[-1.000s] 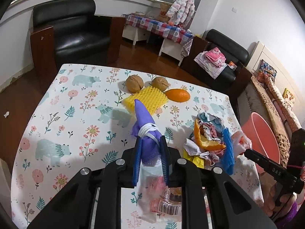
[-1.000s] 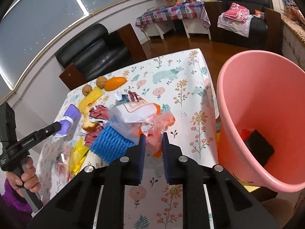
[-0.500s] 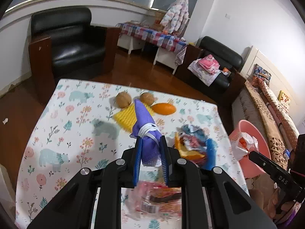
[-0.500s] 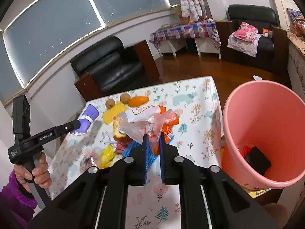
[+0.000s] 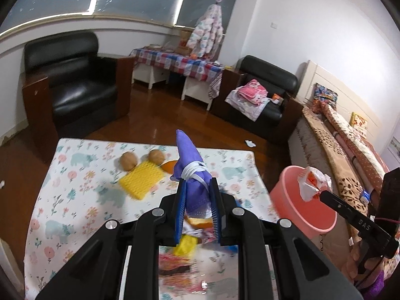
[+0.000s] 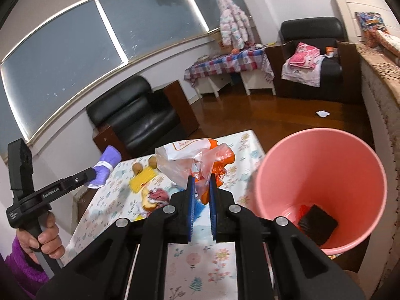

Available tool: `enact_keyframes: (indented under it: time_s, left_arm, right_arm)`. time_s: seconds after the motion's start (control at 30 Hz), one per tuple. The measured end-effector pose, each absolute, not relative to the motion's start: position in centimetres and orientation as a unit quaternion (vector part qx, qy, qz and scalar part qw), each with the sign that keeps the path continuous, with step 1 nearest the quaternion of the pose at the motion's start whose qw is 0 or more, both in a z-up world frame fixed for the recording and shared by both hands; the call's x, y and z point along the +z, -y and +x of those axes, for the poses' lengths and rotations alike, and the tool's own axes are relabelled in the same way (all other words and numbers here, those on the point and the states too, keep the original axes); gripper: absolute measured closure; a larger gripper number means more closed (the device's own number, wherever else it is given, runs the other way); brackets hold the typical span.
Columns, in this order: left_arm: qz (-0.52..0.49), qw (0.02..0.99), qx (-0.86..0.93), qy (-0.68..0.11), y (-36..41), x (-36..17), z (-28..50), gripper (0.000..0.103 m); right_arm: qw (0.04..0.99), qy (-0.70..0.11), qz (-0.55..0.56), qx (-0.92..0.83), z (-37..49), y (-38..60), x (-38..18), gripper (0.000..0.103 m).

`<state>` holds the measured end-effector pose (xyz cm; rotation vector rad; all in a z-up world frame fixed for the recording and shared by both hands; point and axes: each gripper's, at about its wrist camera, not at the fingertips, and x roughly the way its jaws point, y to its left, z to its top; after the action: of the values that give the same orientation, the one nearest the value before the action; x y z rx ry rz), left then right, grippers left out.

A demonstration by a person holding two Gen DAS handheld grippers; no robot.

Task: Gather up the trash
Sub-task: 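Lift and carry the purple cloth and plastic bag over the pink bucket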

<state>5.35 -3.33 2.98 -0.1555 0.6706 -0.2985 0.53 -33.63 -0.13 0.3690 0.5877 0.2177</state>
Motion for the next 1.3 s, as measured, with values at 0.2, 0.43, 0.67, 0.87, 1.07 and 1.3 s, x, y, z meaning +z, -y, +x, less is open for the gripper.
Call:
enact_keyframes:
  time_s: [0.2, 0.43, 0.67, 0.87, 1.07, 1.3]
  left_arm:
    - [-0.057, 0.929, -0.178, -0.318, 6.9, 4.4, 5.2, 0.085]
    - [-0.038, 0.924, -0.216, -0.313, 11.1, 5.4, 5.1, 0.085]
    - [-0.021, 0.909, -0.262, -0.324, 16.1, 5.2, 5.4, 0.085]
    - [-0.001, 0.892, -0.299, -0.34, 20.6, 4.0, 5.7, 0.085]
    - [0.01, 0.874, -0.319, -0.368, 24.3, 2.0, 6.5, 0.085]
    - [0.023, 0.856, -0.331, -0.397, 27.3, -0.5, 7.1, 0.085]
  right_arm:
    - [0.938, -0.276, 0.197, 0.072, -0.2, 36.8, 0.0, 0.092]
    - [0.937, -0.277, 0.207, 0.038, -0.6, 39.5, -0.8, 0.092]
    - [0.935, -0.283, 0.214, 0.007, -0.9, 41.8, -1.8, 0.092]
    - [0.931, -0.29, 0.221, -0.013, -1.1, 43.4, -2.8, 0.092]
    - [0.925, -0.302, 0.229, -0.027, -1.1, 44.9, -4.1, 0.092]
    - [0.918, -0.314, 0.238, -0.042, -1.0, 46.0, -5.5, 0.092]
